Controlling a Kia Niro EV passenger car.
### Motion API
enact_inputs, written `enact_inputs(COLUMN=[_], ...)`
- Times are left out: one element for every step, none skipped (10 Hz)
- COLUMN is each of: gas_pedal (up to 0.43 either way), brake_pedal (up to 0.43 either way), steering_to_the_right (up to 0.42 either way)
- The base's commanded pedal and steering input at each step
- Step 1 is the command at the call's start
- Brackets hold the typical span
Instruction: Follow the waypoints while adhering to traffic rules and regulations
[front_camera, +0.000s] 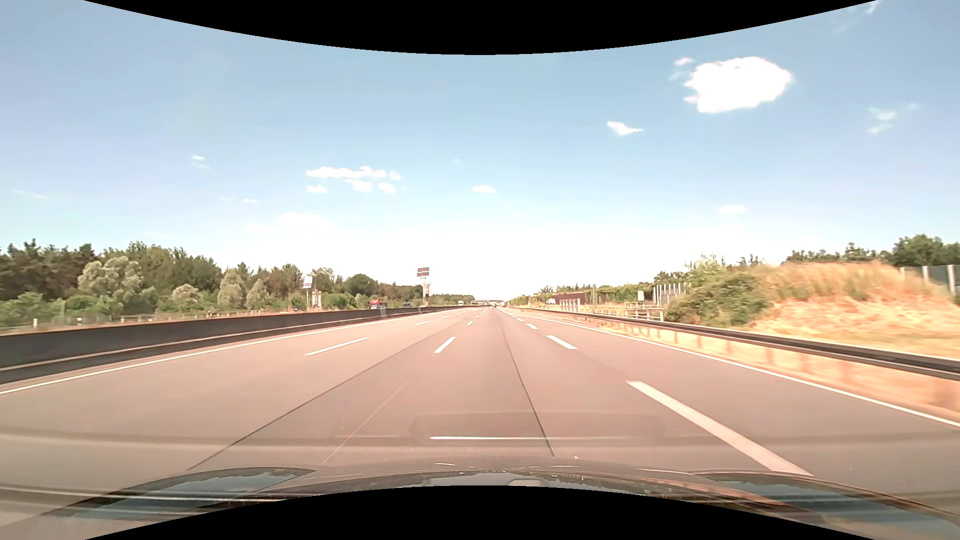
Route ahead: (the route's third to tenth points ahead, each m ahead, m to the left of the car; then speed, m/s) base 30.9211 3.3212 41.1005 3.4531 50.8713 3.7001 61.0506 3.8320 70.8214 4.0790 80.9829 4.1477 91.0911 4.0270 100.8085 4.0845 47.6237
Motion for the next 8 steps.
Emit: enact_inputs(gas_pedal=[0.591, 0.591, 0.591, 0.591, 0.591, 0.591, 0.591, 0.591], brake_pedal=[0.000, 0.000, 0.000, 0.000, 0.000, 0.000, 0.000, 0.000], steering_to_the_right=[0.000, 0.000, 0.000, 0.000, 0.000, 0.000, 0.001, 0.001])
